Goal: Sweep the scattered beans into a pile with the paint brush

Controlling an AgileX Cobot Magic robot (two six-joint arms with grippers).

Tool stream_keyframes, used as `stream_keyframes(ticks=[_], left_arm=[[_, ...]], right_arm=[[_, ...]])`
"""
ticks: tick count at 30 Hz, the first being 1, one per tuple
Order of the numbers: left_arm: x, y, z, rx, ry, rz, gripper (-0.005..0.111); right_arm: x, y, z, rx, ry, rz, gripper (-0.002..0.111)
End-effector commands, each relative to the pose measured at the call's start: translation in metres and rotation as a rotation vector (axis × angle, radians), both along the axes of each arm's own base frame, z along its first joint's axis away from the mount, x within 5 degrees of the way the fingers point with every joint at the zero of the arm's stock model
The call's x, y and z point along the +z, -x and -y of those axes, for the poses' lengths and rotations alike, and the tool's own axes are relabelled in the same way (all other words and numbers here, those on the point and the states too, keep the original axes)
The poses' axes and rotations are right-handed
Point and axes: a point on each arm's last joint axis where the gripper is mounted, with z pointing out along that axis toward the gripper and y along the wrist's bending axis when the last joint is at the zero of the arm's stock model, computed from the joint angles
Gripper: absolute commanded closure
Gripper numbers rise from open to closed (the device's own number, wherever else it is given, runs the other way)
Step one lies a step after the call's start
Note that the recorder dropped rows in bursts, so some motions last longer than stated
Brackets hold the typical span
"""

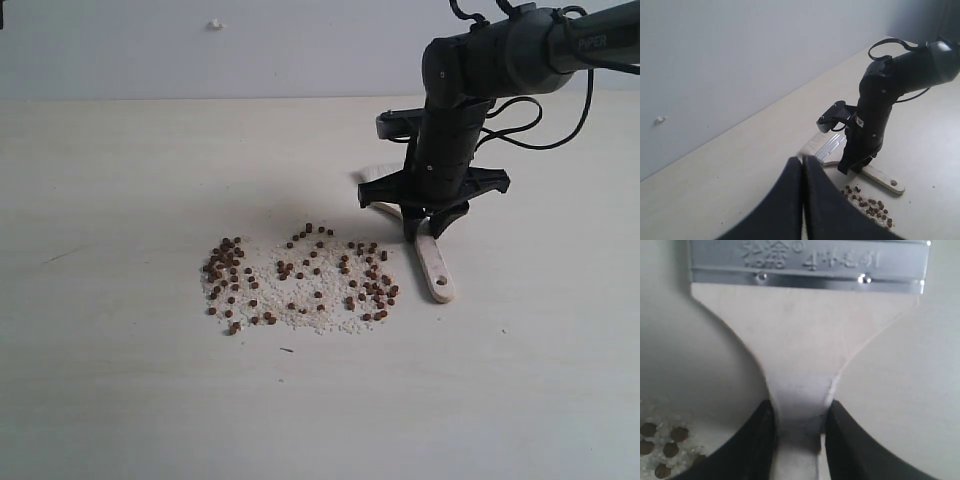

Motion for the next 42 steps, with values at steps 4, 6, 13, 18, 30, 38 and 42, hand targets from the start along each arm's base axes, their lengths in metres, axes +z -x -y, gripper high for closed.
stream_keyframes(ticks=[4, 6, 13, 18, 30, 38, 42], left_arm=[[0.001, 0.0, -0.001, 0.012, 0.014, 0.004, 0.107], [0.001, 0.0, -0.001, 0.012, 0.014, 0.004, 0.107], [-0.004, -0.005, 0.002, -0.014, -0.047, 0.043, 0.107], [-0.021, -0.029, 0.012, -0.028, -0.171, 0.131, 0.107], [-0.138, -0.116, 0.058, -0.089, -0.619, 0.252, 0.022], [-0.184, -0.119, 0.124, -0.176, -0.806, 0.518, 0.021], [-0.197, -0.111, 0.147, -0.195, -0.82, 0.62, 0.031]], right_arm=[[-0.008, -0.001, 0.005, 0.023, 0.034, 0.001, 0.108], [-0.001, -0.002, 0.005, 0.029, 0.035, 0.015, 0.108], [0.029, 0.001, 0.006, 0.102, 0.028, 0.049, 0.108], [0.049, 0.005, 0.007, 0.18, 0.027, 0.062, 0.108], [0.088, 0.017, 0.009, 0.306, -0.001, 0.078, 0.108], [0.102, 0.03, -0.005, 0.419, -0.177, 0.035, 0.108], [0.106, 0.035, -0.008, 0.444, -0.223, 0.011, 0.108]])
